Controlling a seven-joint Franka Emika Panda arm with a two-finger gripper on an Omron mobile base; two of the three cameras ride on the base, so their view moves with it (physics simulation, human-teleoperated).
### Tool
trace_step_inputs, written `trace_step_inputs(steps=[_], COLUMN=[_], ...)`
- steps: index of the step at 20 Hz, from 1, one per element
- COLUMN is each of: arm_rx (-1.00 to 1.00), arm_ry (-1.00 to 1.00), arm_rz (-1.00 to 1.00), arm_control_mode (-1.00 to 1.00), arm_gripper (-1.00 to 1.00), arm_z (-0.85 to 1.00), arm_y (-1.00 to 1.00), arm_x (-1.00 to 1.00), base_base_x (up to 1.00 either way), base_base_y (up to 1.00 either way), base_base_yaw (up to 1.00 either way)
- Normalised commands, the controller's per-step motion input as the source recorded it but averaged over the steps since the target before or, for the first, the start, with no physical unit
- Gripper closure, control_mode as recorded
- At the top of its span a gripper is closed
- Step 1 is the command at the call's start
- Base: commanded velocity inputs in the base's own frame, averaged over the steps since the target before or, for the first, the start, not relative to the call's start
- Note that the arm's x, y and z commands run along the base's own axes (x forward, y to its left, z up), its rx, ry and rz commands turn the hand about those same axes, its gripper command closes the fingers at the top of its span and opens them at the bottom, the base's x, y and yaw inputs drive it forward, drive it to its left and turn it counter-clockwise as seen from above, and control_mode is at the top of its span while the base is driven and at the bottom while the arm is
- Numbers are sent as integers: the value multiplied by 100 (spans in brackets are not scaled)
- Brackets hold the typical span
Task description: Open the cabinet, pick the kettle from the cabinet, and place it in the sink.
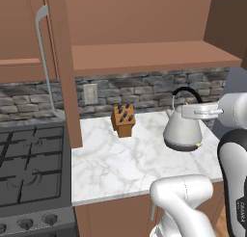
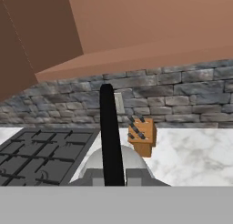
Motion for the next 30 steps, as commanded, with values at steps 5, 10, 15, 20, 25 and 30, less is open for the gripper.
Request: trace_step_inputs(steps=[5, 10, 15, 20, 25, 30], arm_rx=[0, 0, 0, 0, 0, 0], arm_ry=[0, 0, 0, 0, 0, 0], arm_rz=[0, 0, 0, 0, 0, 0], arm_control_mode=[100, 100, 100, 100, 100, 100], arm_gripper=[100, 100, 100, 100, 100, 100], arm_z=[0, 0, 0, 0, 0, 0], arm_y=[0, 0, 0, 0, 0, 0], arm_x=[0, 0, 0, 0, 0, 0], base_base_x=[0, 0, 0, -19, -51, -58], base_base_y=[0, 0, 0, 0, -4, -2], base_base_yaw=[0, 0, 0, -10, -28, -22])
